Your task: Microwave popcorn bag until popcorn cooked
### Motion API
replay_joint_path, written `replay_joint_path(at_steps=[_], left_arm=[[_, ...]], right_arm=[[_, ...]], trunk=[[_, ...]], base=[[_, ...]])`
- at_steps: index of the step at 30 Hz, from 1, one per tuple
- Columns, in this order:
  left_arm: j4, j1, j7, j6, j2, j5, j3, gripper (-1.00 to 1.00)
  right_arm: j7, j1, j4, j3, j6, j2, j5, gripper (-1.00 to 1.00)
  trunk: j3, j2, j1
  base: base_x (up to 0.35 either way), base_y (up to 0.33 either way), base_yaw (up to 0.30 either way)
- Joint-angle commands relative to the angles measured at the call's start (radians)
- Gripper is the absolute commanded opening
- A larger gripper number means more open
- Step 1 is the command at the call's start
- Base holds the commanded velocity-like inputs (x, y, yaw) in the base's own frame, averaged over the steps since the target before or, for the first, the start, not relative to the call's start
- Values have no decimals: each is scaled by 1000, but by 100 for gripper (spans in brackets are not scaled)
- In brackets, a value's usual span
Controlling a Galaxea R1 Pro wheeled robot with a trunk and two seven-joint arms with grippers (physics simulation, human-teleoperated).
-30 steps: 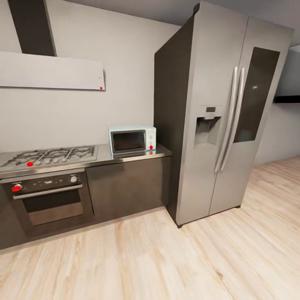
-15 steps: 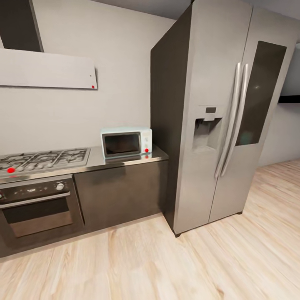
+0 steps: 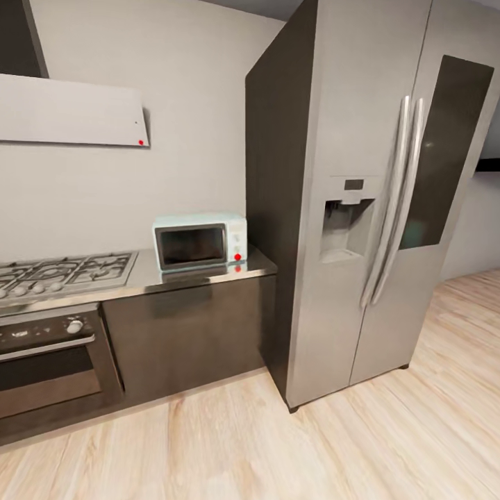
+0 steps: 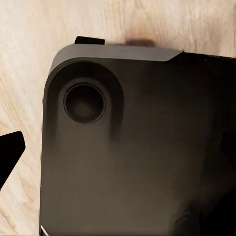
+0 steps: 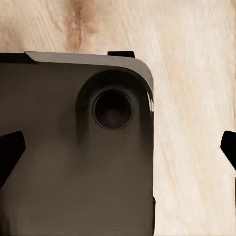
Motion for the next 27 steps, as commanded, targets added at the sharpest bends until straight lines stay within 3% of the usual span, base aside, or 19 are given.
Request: replay_joint_path(at_steps=[1, 14, 20, 27], left_arm=[[0, 0, 1, -1, 0, 10, 1, 100], [-1, 0, 1, -2, 0, 11, 2, 100], [-1, 0, 2, -3, 0, 59, 1, 100], [-2, 0, 2, -4, 0, 70, 1, 100]], right_arm=[[-2, 0, 1, -1, -13, 0, -3, 100], [1, 0, 3, -9, -22, -3, 8, 100], [1, 0, 3, -7, -24, -3, 8, 100], [1, 0, 3, -7, -24, -3, 8, 100]], trunk=[[-1, 0, 1], [-1, 0, 1], [-1, 0, 1], [-1, 0, 1]], base=[[306, -99, 0], [306, -91, 13], [306, -12, 228], [208, 0, 267]])
